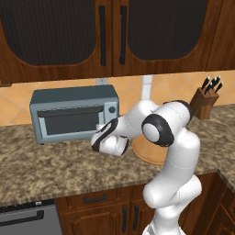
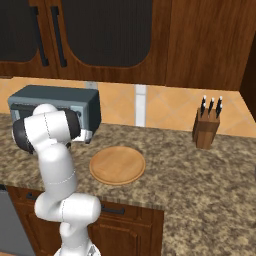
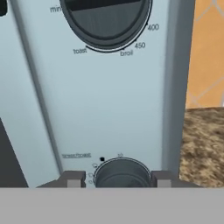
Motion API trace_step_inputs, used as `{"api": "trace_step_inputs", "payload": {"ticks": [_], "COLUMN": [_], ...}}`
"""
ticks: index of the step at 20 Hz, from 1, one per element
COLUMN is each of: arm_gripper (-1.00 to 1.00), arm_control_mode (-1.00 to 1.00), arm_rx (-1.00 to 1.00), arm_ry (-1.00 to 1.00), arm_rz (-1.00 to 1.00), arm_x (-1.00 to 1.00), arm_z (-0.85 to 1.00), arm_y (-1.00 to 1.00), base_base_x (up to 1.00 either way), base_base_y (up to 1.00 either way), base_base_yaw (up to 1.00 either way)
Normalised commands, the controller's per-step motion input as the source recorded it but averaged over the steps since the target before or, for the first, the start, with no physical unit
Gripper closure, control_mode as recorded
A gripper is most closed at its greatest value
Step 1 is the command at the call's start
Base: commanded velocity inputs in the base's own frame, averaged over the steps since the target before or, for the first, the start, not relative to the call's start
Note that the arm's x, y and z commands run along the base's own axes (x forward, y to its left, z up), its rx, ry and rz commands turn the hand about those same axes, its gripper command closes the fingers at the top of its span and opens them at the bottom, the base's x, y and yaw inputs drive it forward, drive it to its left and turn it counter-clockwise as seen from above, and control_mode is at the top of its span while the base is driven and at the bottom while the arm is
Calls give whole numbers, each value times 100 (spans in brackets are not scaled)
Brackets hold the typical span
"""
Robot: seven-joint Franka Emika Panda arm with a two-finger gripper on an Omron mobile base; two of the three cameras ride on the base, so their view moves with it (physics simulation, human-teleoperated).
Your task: Pick up the kebab skewer and baguette bread, and place them inside the toaster oven. Close the toaster oven door and start by setting the timer.
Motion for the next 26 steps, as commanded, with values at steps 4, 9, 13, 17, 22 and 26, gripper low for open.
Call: {"api": "trace_step_inputs", "payload": {"ticks": [4,9,13,17,22,26], "arm_gripper": [100,100,100,100,100,100], "arm_control_mode": [-100,-100,-100,-100,-100,-100], "arm_rx": [2,0,2,16,30,36], "arm_ry": [-8,-5,-4,-8,-11,-9], "arm_rz": [1,1,0,0,-3,-2], "arm_x": [-2,-4,-4,-6,-2,0], "arm_z": [0,0,0,-4,-6,-1], "arm_y": [-7,-4,0,-1,-13,-27], "base_base_x": [0,0,0,0,0,0], "base_base_y": [0,0,0,0,0,0], "base_base_yaw": [0,0,0,0,0,0]}}
